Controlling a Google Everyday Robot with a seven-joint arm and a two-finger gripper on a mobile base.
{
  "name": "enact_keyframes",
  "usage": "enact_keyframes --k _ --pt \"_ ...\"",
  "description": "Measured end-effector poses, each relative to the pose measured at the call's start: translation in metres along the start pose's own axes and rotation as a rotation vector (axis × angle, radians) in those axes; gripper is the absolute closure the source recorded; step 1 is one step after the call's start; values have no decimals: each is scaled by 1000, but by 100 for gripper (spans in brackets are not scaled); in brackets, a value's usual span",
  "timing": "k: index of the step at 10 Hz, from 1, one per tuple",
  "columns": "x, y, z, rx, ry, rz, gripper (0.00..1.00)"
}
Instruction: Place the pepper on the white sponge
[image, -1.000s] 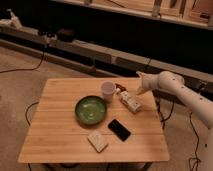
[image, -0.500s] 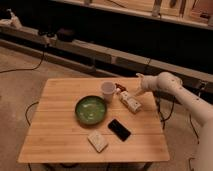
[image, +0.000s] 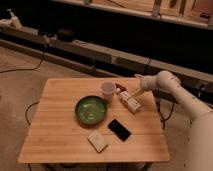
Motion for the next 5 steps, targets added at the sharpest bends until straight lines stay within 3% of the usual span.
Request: enact_keyframes --k 2,5 --pt "1 -9 4 20 -1 0 20" --pt "-5 -20 9 63 -36 16 20"
